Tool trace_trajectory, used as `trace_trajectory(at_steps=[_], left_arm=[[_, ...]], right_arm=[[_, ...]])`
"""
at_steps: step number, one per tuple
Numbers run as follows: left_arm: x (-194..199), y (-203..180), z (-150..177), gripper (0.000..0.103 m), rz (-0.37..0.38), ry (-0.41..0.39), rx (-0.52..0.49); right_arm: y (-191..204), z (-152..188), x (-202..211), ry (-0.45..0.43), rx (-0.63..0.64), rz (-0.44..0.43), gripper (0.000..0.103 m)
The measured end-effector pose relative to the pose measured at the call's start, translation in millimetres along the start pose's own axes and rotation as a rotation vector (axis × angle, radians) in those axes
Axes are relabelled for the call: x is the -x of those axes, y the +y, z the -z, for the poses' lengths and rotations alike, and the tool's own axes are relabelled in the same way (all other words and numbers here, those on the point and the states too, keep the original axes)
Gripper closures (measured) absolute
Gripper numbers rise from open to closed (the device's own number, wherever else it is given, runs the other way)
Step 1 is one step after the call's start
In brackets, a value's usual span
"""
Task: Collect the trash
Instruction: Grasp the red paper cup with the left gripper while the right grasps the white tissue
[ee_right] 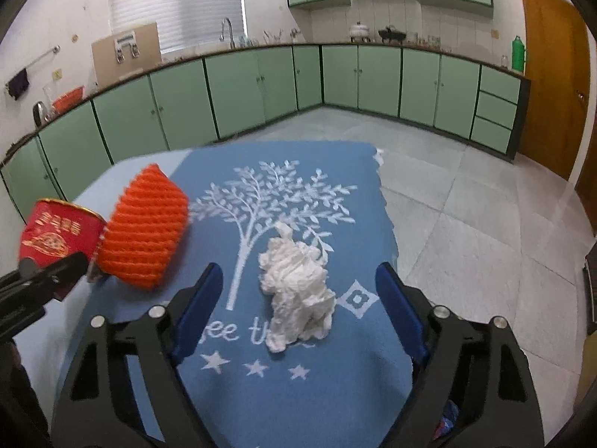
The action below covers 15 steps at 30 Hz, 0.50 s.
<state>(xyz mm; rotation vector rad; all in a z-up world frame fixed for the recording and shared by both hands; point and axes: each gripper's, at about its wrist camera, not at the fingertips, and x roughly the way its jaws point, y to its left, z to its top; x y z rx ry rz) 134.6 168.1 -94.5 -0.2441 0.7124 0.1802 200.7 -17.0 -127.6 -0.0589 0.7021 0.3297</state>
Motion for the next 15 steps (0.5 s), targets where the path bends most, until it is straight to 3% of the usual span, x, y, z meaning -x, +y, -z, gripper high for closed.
trace_trajectory(at_steps=[1, 4, 6, 9, 15], left_arm=[[0, 0, 1, 0.051, 0.000, 0.001, -0.001], [-1, -1, 2, 0.051, -0.004, 0.001, -0.009], [0, -2, 2, 0.051, -0.005, -0.001, -0.012], [2, -3, 2, 0.051, -0.005, -0.005, -0.019], [14, -13, 1, 0.051, 0.012, -0.026, -0.037]], right_arm=[[-1, -1, -6, 0.025, -0.006, -0.003, 0.029], [-4, 0, -19, 0.084, -0.016, -0.017, 0.048], [-4, 2, -25, 0.118, -0.014, -0.041, 0.069], [-1, 3, -23, 0.112, -0.003, -0.057, 0.078], [-4, -1, 9, 0.043, -0.001, -0.075, 0.080]])
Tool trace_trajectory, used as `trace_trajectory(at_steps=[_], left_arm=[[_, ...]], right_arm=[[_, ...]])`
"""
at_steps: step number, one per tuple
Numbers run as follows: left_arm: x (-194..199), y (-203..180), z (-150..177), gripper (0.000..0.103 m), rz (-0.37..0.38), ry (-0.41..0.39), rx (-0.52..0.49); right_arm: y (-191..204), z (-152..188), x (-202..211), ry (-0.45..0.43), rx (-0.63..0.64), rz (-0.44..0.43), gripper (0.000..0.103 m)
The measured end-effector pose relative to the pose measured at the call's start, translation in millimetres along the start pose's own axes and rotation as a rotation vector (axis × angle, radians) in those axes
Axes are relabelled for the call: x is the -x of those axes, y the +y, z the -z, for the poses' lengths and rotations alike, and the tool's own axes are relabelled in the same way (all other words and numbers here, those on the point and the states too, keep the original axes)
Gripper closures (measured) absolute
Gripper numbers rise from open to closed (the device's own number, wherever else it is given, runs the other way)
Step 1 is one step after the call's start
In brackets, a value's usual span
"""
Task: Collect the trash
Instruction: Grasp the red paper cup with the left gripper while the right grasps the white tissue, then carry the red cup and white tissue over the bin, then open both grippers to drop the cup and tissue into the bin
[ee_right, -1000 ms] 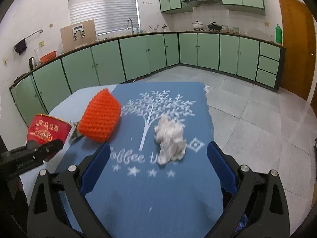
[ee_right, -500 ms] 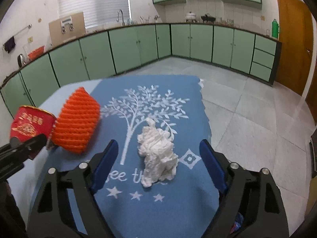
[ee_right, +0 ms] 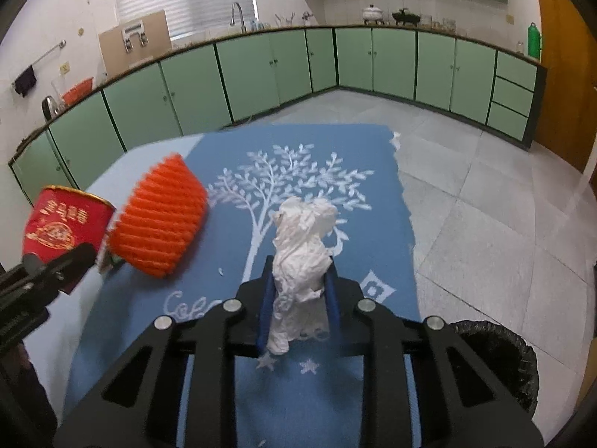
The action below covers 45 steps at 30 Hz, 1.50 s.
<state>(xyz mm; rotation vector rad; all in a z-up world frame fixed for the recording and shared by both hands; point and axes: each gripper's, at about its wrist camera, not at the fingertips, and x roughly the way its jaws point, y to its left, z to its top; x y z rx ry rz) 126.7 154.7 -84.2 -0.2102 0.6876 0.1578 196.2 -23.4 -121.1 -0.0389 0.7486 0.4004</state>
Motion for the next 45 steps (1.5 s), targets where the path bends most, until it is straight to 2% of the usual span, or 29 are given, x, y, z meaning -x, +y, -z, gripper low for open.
trace_trajectory(at_steps=[6, 14, 25, 35, 45], left_arm=[[16, -24, -3, 0.051, 0.045, -0.031, -0.035], [34, -73, -2, 0.051, 0.156, -0.040, -0.091], [45, -153, 15, 0.050, 0.330, -0.019, -0.201], [30, -217, 36, 0.050, 0.480, 0.050, -0.286], [9, -267, 52, 0.050, 0.511, 0.081, -0.363]], right_arm=[[-16, -1, 45, -0.059, -0.016, 0.012, 0.080], [-48, 8, 99, -0.114, -0.052, 0.047, 0.080], [-113, 40, 156, -0.153, -0.119, 0.179, 0.079], [-166, 87, 171, -0.122, -0.203, 0.283, 0.079], [-198, 116, 163, -0.090, -0.259, 0.324, 0.078]])
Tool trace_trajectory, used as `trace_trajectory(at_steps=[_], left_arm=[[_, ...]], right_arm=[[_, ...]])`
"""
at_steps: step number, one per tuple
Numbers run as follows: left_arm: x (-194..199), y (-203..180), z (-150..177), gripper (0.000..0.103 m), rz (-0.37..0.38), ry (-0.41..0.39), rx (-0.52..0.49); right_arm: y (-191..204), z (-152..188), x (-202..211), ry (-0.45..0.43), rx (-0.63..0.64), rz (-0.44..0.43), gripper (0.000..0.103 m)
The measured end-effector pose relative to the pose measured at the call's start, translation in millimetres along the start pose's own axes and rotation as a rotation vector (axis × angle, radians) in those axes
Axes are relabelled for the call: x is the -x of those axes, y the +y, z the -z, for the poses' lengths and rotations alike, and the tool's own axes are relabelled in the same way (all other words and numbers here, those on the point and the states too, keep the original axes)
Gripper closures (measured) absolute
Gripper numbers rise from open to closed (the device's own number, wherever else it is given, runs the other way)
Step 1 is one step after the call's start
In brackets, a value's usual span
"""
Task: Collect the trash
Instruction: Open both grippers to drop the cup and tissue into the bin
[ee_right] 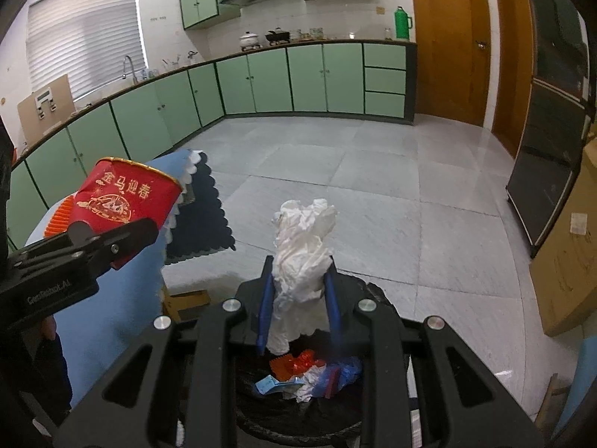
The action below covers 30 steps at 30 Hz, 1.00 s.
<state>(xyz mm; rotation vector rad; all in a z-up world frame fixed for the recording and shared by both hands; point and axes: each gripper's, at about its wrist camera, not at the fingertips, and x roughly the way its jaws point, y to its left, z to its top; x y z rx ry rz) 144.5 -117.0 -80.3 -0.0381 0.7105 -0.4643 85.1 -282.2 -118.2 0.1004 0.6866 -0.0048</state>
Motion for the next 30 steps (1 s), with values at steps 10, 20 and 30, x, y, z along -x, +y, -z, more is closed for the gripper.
trace_trajectory(at_steps=[10, 20, 30], left_arm=[[-26, -17, -2, 0.034, 0.052, 0.075, -0.011], [-10, -9, -8, 0.022, 0.010, 0.032, -0.001], [44, 47, -13, 0.013, -0.111, -0.064, 0.058]], right_arm=[[-22, 19, -17, 0.052, -0.039, 0.038, 0.053], [-25, 24, -10, 0.016, -0.054, 0.071, 0.011], [11, 5, -1, -0.032, -0.023, 0.007, 0.009]])
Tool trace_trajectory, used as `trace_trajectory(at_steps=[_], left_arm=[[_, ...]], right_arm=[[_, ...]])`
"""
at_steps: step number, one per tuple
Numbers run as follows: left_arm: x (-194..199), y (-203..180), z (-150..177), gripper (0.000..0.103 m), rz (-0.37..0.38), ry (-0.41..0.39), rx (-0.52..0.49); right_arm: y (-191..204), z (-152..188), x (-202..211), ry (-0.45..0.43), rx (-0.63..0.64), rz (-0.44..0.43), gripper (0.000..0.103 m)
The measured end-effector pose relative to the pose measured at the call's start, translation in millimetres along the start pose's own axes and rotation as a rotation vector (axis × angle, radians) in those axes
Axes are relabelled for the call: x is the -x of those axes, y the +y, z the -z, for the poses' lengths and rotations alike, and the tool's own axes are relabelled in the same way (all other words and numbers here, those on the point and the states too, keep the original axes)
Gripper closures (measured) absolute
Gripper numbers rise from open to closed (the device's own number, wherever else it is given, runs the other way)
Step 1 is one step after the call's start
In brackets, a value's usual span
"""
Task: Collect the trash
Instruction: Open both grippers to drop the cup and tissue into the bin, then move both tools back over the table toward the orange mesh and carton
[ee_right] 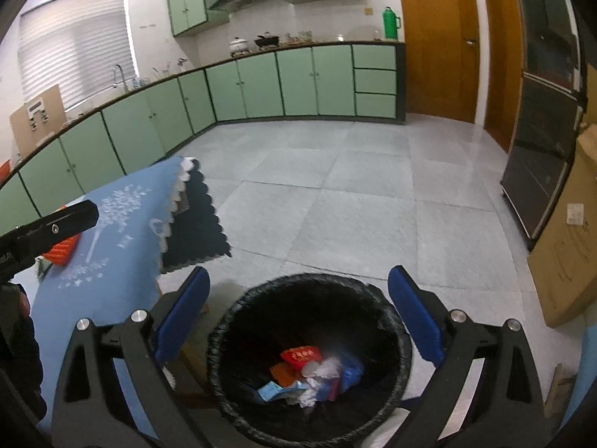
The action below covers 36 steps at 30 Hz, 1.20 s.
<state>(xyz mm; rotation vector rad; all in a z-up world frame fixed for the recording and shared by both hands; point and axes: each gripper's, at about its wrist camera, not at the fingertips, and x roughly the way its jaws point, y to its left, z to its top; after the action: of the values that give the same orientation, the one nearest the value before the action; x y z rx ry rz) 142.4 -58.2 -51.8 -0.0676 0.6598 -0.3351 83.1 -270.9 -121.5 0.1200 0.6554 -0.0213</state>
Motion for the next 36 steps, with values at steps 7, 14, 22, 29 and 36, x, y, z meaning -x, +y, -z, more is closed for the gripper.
trace_trajectory(at_steps=[7, 14, 22, 29, 36], left_arm=[[38, 58, 4, 0.011, -0.135, -0.056, 0.057], [74, 135, 22, 0.011, -0.304, -0.071, 0.140], [101, 215, 42, 0.011, -0.474, -0.078, 0.236], [106, 257, 51, 0.011, -0.541, -0.063, 0.277], [106, 289, 59, 0.011, -0.552, -0.030, 0.327]], right_arm=[[54, -18, -2, -0.021, 0.068, -0.088, 0.009], [132, -33, -15, -0.031, 0.155, -0.202, 0.009], [215, -43, -33, -0.047, 0.236, -0.319, 0.009], [270, -38, -49, -0.031, 0.286, -0.368, 0.009], [318, -29, -67, 0.017, 0.318, -0.404, 0.009]])
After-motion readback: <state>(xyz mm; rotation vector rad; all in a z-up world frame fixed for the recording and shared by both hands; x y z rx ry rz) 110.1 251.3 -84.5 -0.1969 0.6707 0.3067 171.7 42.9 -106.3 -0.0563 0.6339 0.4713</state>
